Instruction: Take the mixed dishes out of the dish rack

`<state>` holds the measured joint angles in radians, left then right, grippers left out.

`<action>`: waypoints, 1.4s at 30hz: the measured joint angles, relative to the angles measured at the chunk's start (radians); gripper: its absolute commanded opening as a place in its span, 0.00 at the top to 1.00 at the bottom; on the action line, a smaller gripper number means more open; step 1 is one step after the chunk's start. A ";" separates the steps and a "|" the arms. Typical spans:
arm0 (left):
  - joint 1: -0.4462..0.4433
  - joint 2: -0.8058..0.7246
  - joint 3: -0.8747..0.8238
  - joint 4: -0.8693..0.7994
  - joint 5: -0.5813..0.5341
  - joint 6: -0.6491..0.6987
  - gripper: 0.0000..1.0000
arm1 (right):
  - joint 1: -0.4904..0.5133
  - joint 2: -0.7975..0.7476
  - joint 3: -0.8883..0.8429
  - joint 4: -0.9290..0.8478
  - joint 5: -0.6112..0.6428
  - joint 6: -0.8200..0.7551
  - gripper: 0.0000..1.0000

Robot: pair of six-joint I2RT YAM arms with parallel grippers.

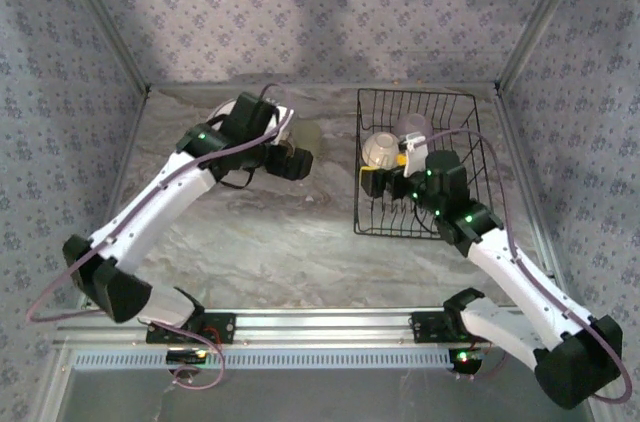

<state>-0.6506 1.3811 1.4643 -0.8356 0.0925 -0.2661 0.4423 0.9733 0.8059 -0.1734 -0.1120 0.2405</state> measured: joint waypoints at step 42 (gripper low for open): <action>-0.137 -0.333 -0.541 0.394 0.190 -0.234 0.01 | -0.114 1.112 1.027 -0.722 0.256 0.322 0.00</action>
<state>-0.7879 1.0477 0.9230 -0.4412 0.2821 -0.5003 0.3286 2.0850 1.8324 -0.8951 0.1436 0.5629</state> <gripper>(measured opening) 0.993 0.995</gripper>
